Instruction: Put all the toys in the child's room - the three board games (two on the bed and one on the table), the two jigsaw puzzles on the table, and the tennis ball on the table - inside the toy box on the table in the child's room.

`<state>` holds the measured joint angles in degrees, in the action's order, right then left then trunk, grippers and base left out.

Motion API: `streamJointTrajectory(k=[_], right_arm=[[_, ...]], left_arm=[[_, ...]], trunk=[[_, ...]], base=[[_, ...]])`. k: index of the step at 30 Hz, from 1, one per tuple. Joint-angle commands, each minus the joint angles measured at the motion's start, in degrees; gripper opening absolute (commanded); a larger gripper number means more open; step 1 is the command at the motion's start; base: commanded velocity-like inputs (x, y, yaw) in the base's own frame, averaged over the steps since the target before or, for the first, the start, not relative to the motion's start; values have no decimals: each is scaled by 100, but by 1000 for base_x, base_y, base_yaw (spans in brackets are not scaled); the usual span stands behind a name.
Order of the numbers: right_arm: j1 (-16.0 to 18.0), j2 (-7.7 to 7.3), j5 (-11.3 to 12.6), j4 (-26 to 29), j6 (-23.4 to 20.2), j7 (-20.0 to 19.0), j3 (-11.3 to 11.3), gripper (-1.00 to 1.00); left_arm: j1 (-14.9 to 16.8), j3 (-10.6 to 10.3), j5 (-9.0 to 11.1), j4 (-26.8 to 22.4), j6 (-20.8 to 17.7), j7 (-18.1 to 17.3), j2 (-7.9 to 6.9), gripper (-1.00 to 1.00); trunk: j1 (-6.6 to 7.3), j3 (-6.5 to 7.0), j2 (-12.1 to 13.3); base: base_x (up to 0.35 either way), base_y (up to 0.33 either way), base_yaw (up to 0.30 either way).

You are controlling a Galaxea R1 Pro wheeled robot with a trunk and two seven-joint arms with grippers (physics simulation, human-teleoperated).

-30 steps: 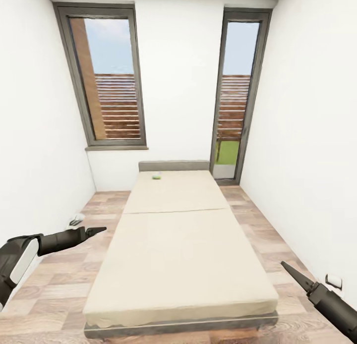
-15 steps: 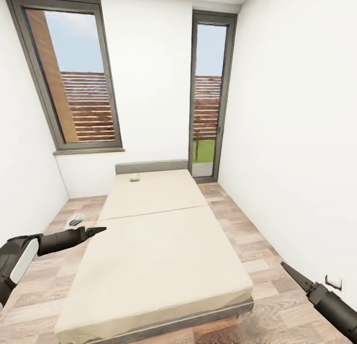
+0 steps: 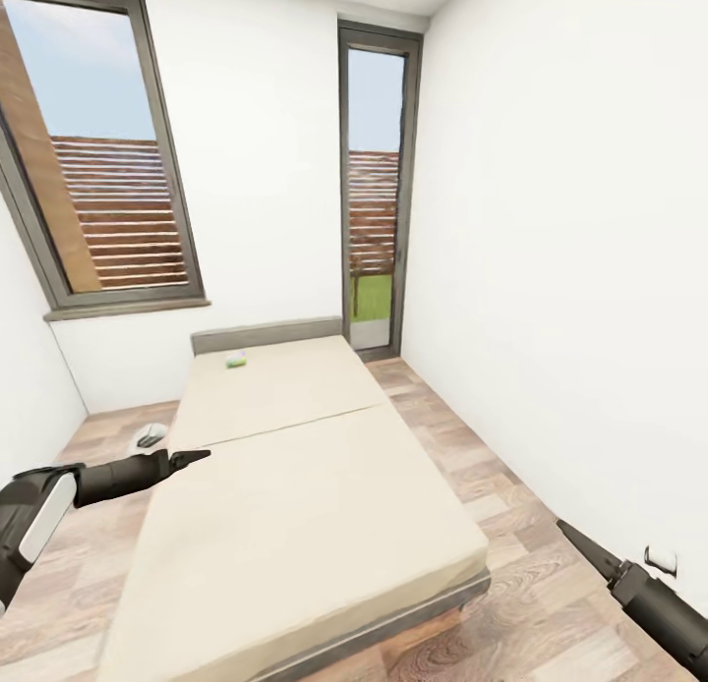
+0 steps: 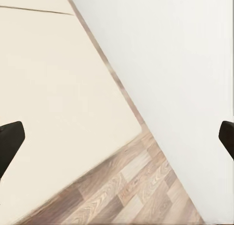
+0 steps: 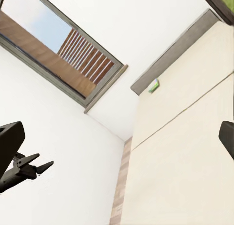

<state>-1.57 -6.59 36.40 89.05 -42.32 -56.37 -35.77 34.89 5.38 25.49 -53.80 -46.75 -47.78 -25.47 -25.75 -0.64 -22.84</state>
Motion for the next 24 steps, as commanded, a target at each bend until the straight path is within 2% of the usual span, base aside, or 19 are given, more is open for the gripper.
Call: streamJointTrajectory(k=[1, 7, 19, 24], right_arm=[[1, -1, 25, 4, -35, 3, -1, 100], [5, 0, 25, 6, -35, 3, -1, 100], [8, 0, 25, 2, -33, 4, 0, 100], [8, -1, 25, 4, -35, 4, 0, 100]], left_arm=[[1, 5, 11, 1, -27, -12, -1, 100], [0, 6, 10, 1, -23, -12, -15, 100], [0, 7, 15, 1, -18, -20, -28, 100], [0, 7, 13, 1, -18, -27, -31, 100]], trunk=[[-3, -7, -8], [-3, -7, -8], [-3, -7, -8], [-3, -7, -8]], base=[[0, 288, -280], [0, 266, -280], [-10, 63, -280], [-105, 168, -280]])
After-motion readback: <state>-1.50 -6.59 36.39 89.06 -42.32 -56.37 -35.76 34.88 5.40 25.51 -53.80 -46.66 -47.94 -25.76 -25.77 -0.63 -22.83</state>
